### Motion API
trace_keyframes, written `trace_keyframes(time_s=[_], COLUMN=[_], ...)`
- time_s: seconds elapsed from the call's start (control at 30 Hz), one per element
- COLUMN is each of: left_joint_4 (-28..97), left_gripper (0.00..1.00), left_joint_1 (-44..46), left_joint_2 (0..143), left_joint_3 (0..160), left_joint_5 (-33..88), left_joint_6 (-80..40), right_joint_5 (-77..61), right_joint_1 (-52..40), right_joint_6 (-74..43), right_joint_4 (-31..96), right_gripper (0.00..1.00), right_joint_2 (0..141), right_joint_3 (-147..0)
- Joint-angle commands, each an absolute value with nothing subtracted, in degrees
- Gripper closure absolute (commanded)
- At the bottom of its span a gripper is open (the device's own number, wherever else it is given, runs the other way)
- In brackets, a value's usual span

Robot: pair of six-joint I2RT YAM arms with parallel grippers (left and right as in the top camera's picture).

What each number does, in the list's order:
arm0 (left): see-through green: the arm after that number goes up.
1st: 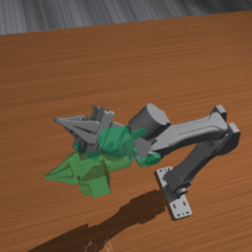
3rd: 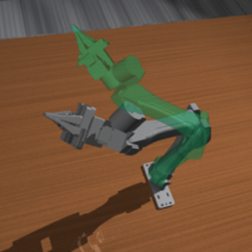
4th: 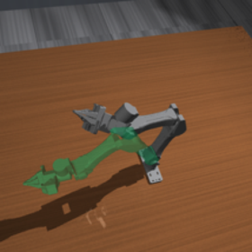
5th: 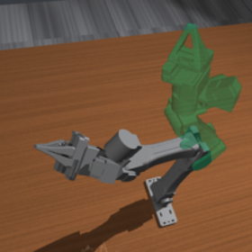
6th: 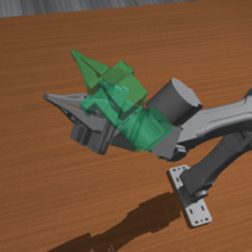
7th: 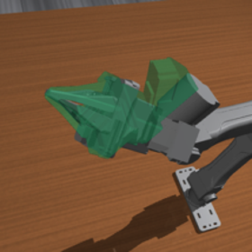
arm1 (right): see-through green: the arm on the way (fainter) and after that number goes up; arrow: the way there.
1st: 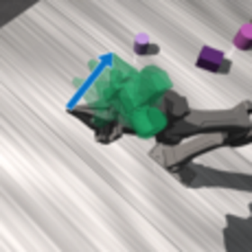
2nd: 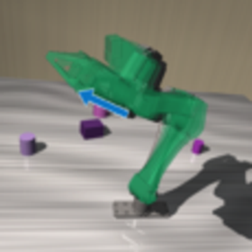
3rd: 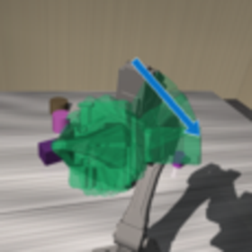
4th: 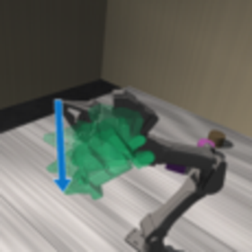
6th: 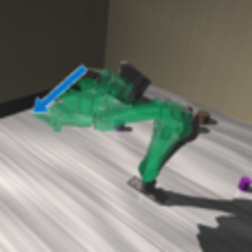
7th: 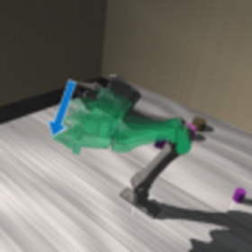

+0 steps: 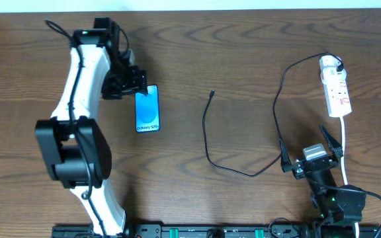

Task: Plug charger to phone and switch on socket
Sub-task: 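Raise the left arm and move its gripper over the blue phone, then lower the left gripper and close it on the phone's sides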

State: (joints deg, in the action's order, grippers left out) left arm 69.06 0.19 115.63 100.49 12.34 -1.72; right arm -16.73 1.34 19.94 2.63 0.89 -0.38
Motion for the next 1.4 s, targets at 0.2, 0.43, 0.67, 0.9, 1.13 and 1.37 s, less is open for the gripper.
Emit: trace_keyframes(time_s=[0.2,0.43,0.67,0.9,1.13,1.37], left_joint_4=[65.8,62.4,59.8,57.9,57.8,57.5], left_gripper=[0.20,0.20,0.20,0.20,0.85,0.23], left_joint_1=[1.5,2.9,4.5,4.5,4.5,4.5], left_joint_2=[120.0,121.5,121.5,121.5,121.6,121.6], left_joint_3=[101.4,98.0,95.9,94.1,94.0,94.0], left_joint_5=[10.9,9.4,4.9,4.9,4.9,4.9], left_joint_6=[-2.7,-3.0,-4.8,-5.3,-5.3,-5.3], right_joint_5=[-16.8,-16.8,-16.8,-16.8,-16.8,-16.8], right_joint_1=[0.9,0.9,0.9,0.9,0.9,0.9], right_joint_6=[19.5,19.5,19.5,19.5,19.5,19.5], right_joint_4=[2.9,2.9,2.9,2.9,2.9,2.9], right_gripper=[0.01,0.01,0.01,0.01,0.01,0.01], right_joint_2=[0.6,0.6,0.6,0.6,0.6,0.6], right_joint_3=[-0.3,-0.3,-0.3,-0.3,-0.3,-0.3])
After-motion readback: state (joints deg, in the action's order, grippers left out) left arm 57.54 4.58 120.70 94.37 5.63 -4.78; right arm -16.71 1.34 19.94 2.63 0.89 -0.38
